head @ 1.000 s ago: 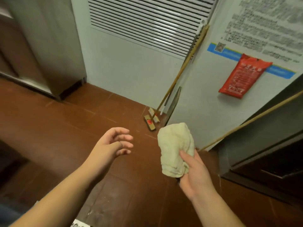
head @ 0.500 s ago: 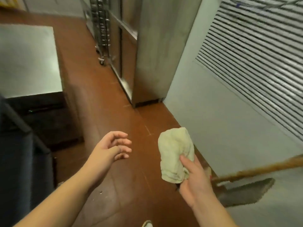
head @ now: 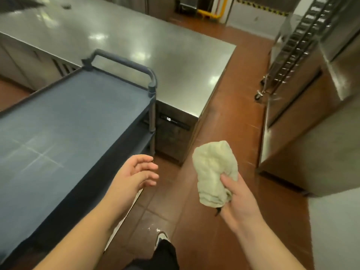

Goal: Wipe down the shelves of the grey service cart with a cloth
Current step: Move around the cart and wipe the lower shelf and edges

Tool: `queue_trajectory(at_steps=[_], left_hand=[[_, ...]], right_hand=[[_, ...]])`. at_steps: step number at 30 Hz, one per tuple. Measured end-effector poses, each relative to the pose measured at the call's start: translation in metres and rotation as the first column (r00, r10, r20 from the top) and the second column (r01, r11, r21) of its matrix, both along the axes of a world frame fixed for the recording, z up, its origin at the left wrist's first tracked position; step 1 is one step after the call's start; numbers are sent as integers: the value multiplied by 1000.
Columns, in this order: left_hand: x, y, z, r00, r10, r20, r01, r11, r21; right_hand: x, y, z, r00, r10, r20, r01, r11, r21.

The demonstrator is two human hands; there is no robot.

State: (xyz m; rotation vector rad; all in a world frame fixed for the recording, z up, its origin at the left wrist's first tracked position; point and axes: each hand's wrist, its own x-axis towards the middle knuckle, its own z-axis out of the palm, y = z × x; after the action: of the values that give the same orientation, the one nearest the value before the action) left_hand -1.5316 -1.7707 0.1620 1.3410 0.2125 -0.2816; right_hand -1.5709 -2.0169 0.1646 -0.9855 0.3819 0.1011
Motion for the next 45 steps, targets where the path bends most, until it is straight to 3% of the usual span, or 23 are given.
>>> queue_trajectory(at_steps=[7,14,18,22,26,32,38,45], left_hand=[[85,13,-4,975,222,16,-222,975,26],[102,20,-12,914,406,3,-404,907,119],[109,12,-28,808,587,-45,-577,805,136],[111,-24,-41,634,767,-97,-759,641,114],[122,-59,-48,513,843,-161,-835,534,134],[110,-75,-49,480,867,-130,-853,497,163],[57,-59,-56,399,914,-75,-909,405,104],[-16,-46,-59,408,913,-34,-911,409,60]], right_hand=[[130,8,-6,966,248,-71,-253,964,-83],[211,3,-40,878,436,-195,-449,893,-24],[258,1,-68,748,607,-270,-638,769,-37],[315,-5,-86,561,768,-309,-815,577,-44],[352,-3,-101,438,835,-334,-888,459,-17],[352,11,-112,291,905,-311,-948,315,32],[317,34,-107,267,933,-242,-963,270,-20],[242,56,-102,306,925,-227,-952,303,-46]])
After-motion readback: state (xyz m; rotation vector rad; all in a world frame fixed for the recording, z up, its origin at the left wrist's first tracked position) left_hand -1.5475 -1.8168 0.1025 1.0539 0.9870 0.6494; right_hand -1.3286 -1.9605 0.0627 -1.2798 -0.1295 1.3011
